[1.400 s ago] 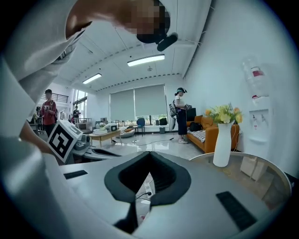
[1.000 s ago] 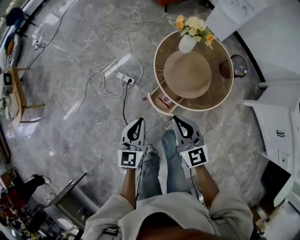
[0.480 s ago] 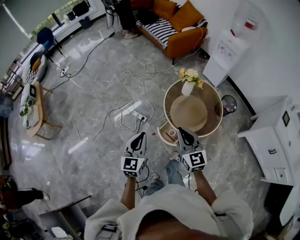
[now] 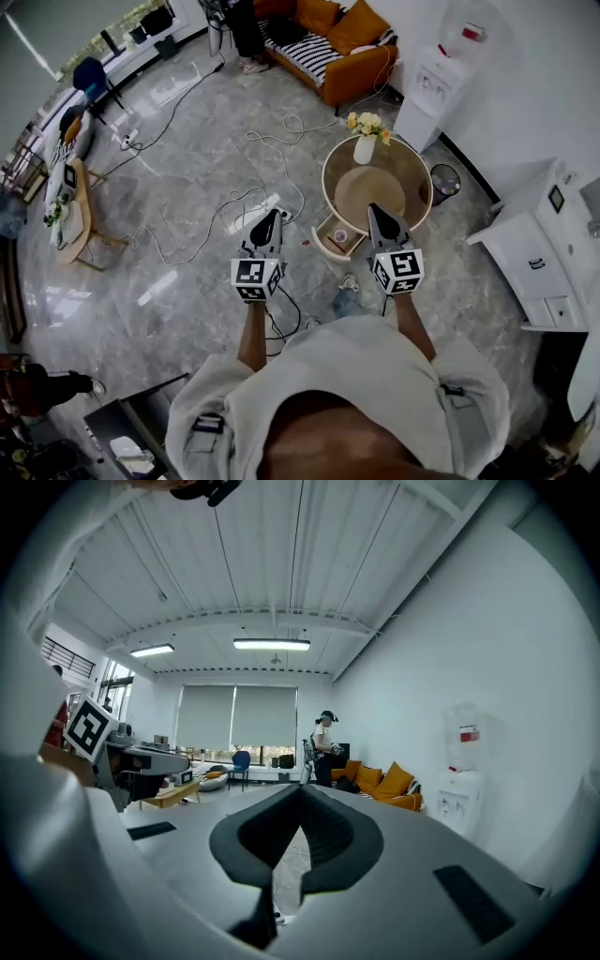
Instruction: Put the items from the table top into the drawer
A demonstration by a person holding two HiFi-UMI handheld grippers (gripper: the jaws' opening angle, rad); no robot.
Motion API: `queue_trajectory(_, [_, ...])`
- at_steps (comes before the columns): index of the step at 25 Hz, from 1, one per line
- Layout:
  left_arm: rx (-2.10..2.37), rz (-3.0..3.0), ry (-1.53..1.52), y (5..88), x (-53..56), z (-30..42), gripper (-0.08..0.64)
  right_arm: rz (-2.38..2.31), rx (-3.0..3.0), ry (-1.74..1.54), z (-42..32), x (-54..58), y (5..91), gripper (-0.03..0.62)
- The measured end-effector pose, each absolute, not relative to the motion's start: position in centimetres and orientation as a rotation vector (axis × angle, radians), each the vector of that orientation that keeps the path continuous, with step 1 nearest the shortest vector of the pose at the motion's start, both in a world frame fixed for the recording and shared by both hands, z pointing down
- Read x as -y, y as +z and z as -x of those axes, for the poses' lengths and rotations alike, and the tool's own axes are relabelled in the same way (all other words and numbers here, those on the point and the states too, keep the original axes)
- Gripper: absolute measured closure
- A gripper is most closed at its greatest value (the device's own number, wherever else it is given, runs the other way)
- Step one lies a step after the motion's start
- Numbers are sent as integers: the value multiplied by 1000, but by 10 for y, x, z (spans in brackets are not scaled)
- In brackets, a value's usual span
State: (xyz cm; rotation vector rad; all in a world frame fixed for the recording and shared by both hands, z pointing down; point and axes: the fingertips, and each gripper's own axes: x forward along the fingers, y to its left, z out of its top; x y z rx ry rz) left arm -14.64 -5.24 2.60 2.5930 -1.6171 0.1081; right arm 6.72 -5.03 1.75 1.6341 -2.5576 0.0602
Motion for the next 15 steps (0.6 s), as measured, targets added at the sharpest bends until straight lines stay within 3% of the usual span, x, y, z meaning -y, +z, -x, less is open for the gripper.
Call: queue_trajectory(15, [1563, -2666, 59, 17, 12, 143, 545, -1802, 2447, 54, -94, -12, 21, 569])
